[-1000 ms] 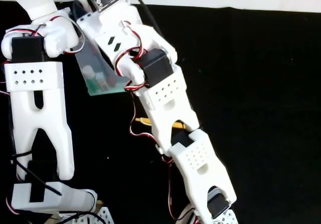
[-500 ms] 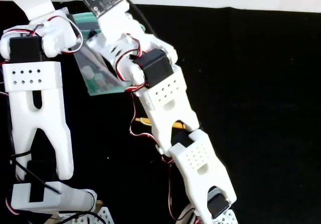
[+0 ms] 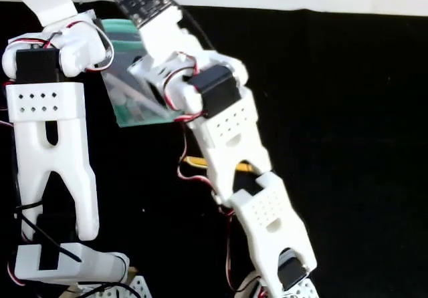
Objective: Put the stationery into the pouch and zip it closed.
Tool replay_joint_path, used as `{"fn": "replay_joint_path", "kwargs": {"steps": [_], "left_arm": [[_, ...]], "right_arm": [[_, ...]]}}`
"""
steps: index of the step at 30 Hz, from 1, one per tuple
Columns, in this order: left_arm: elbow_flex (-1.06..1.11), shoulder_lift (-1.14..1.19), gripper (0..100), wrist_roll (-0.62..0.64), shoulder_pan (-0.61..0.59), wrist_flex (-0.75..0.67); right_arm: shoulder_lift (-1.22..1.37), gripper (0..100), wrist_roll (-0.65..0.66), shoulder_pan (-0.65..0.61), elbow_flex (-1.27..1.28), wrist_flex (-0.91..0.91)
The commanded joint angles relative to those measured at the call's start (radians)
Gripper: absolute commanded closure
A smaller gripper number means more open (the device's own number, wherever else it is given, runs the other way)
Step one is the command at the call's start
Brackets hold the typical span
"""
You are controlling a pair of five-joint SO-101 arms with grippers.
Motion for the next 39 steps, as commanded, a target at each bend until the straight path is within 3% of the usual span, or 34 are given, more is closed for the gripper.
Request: {"fn": "replay_joint_path", "kwargs": {"steps": [1, 8, 18, 31, 34, 39], "left_arm": [[0.019, 0.102, 99, 0.003, -0.007, 0.018], [0.019, 0.104, 99, 0.003, -0.007, 0.018], [0.019, 0.108, 99, 0.003, 0.004, 0.018], [0.021, 0.108, 99, 0.003, 0.002, 0.018], [0.021, 0.108, 99, 0.003, 0.002, 0.018], [0.021, 0.11, 99, 0.003, 0.002, 0.018]], "right_arm": [[-0.065, 75.0, -0.009, 0.059, -0.091, -0.048], [-0.174, 75.0, -0.009, 0.067, -0.091, -0.159], [-0.196, 75.0, 0.095, 0.087, -0.09, 0.031], [-0.196, 75.0, 0.095, 0.119, -0.071, 0.038], [-0.219, 75.0, 0.095, 0.119, 0.03, 0.038], [-0.39, 75.0, 0.1, 0.114, 0.409, 0.035]]}}
